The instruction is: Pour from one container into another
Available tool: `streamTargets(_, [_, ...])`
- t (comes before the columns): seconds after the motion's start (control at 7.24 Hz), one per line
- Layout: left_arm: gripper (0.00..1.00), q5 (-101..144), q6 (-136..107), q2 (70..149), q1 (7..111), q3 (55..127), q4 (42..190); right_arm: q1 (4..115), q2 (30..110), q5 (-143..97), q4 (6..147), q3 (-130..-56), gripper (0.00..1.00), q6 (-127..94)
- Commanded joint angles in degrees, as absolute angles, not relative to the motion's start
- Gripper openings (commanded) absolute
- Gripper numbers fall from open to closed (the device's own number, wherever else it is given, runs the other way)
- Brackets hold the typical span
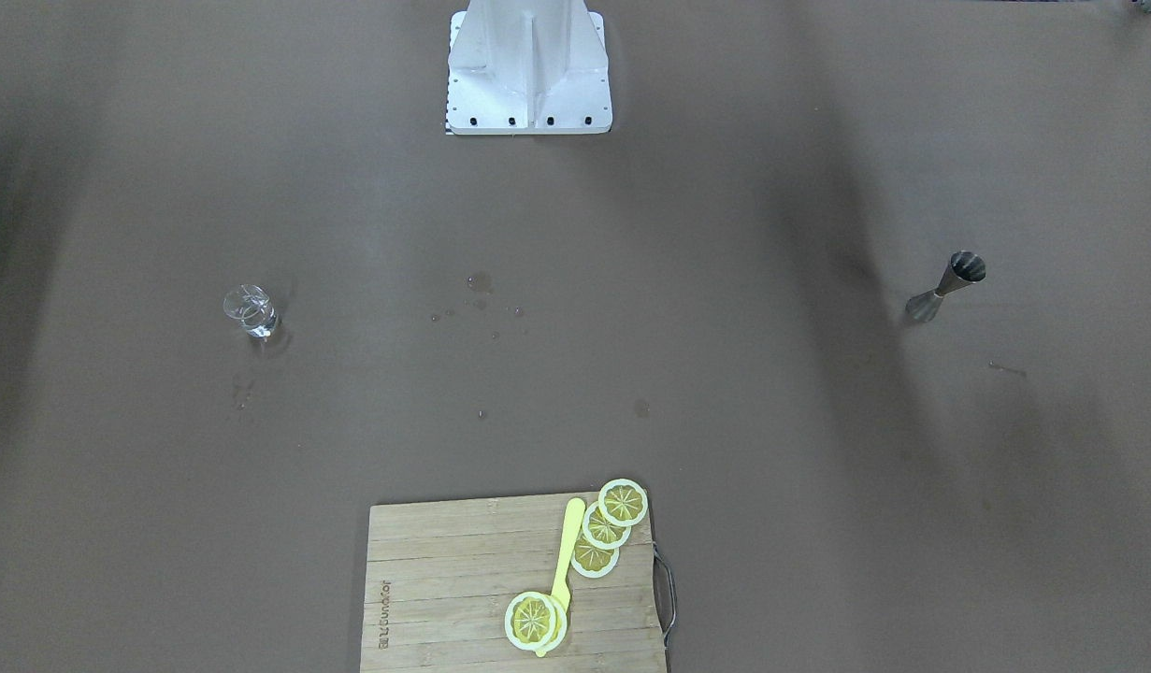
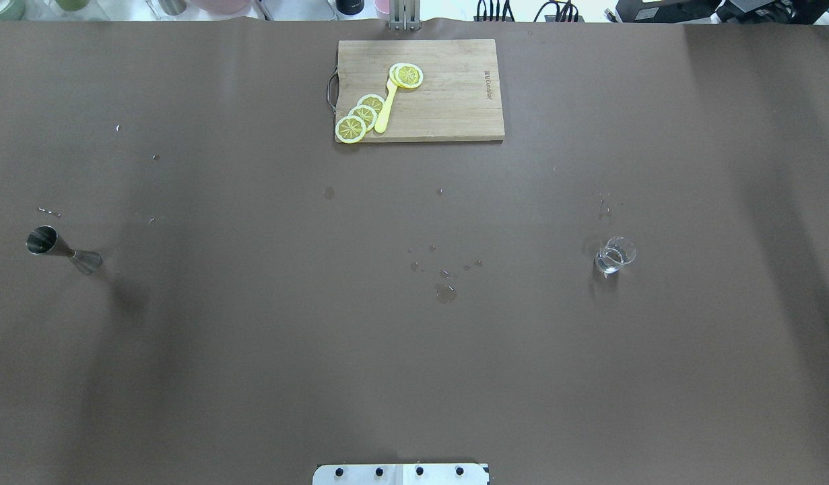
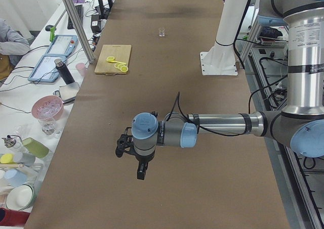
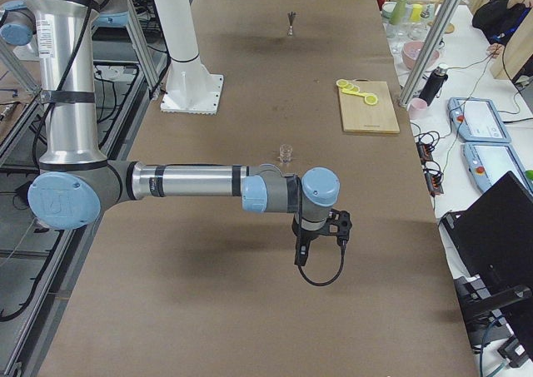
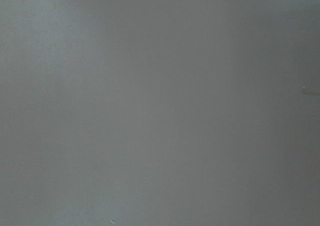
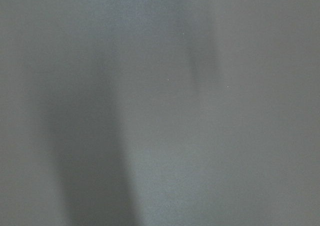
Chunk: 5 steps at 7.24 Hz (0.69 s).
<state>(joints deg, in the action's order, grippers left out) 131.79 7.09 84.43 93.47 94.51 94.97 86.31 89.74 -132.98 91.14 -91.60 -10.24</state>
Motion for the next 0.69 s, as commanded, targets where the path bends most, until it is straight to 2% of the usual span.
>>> streamTargets(0.0, [0.99,132.19,7.12,84.55,93.25,94.48,95.01,86.31,89.91,-132.98,91.14,-91.67,1.0,-9.94])
streamTargets(0.55, [0.99,132.28,7.21,84.02,93.25,94.4,95.36,86.31,90.18,-132.98,91.05,-91.67,1.0,-9.84])
